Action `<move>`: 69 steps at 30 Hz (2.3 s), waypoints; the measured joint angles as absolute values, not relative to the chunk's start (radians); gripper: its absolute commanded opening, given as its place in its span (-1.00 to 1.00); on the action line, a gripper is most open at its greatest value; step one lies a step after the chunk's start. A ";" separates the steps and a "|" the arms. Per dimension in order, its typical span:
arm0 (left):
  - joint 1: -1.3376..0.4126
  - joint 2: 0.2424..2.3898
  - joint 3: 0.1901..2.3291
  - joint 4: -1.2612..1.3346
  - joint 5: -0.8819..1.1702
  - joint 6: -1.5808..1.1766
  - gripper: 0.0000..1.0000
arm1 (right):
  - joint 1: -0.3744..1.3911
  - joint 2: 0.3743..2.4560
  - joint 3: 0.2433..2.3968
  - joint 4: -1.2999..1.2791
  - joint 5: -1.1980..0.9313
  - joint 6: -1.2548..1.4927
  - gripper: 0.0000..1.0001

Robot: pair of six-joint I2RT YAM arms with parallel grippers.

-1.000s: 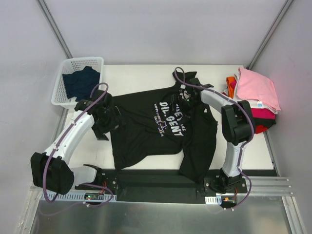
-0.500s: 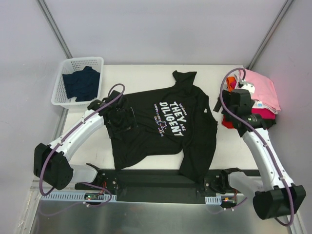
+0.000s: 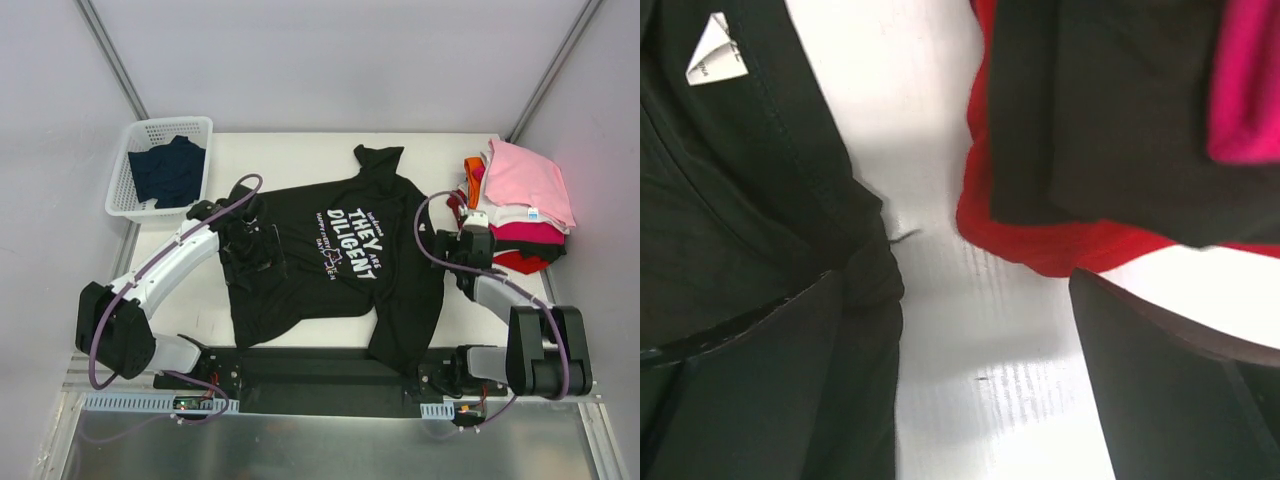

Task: Fold and stack the t-shirts
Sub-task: Flatten out the tshirt

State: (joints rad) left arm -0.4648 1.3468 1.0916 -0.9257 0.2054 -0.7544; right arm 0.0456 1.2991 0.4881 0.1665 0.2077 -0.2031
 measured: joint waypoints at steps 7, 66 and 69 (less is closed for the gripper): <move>-0.465 1.439 1.113 -0.963 0.209 -0.698 0.88 | -0.089 1.270 0.321 0.546 0.044 -0.218 1.00; -0.498 1.390 1.034 -0.979 0.148 -0.743 0.93 | -0.024 1.328 0.260 0.775 0.035 -0.258 1.00; -0.498 1.407 1.034 -0.980 0.148 -0.738 0.93 | 0.014 1.344 0.242 0.825 0.059 -0.276 1.00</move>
State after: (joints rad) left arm -0.4976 1.4067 1.0340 -0.9802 0.1482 -0.7383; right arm 0.0143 1.3441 0.2420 0.8253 0.0593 -0.2760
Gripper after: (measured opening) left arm 0.967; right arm 0.996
